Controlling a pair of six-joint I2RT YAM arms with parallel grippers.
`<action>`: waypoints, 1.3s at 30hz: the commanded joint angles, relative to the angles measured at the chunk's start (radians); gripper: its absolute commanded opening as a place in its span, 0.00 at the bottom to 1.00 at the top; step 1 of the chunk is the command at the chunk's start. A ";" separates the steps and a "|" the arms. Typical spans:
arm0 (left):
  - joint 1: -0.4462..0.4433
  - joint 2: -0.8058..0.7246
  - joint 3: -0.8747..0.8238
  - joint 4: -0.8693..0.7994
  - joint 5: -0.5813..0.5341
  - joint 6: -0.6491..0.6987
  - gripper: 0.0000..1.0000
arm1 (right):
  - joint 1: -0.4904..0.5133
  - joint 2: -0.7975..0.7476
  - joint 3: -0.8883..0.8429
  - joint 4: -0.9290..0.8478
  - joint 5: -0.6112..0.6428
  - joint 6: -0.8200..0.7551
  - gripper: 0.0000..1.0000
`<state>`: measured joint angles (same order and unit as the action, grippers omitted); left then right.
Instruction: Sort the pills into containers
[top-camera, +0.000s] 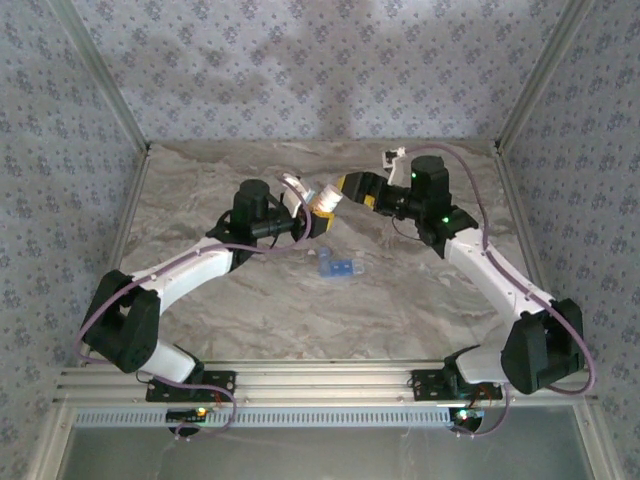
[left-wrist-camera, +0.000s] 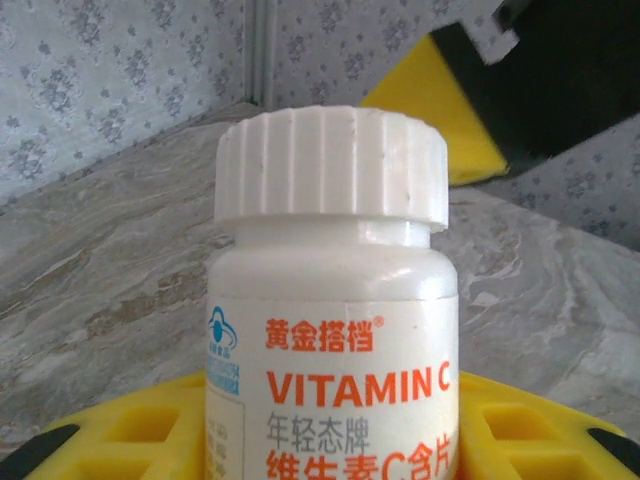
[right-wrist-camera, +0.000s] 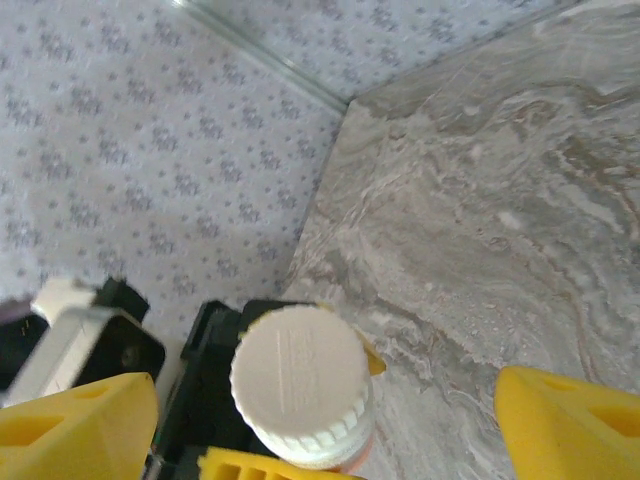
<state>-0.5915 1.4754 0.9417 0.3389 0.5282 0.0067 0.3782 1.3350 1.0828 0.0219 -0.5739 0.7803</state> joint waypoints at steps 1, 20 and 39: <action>-0.024 -0.016 0.022 -0.070 -0.060 0.097 0.00 | -0.015 -0.003 0.042 -0.087 0.060 0.093 0.89; -0.057 0.016 0.044 -0.093 -0.082 0.134 0.00 | 0.085 0.106 0.088 -0.123 0.087 0.133 0.78; -0.053 0.002 0.034 -0.057 -0.058 0.095 0.00 | 0.086 0.092 0.076 -0.102 0.038 -0.007 0.31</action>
<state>-0.6437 1.4925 0.9550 0.2348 0.4454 0.1188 0.4671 1.4364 1.1381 -0.0975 -0.5045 0.8589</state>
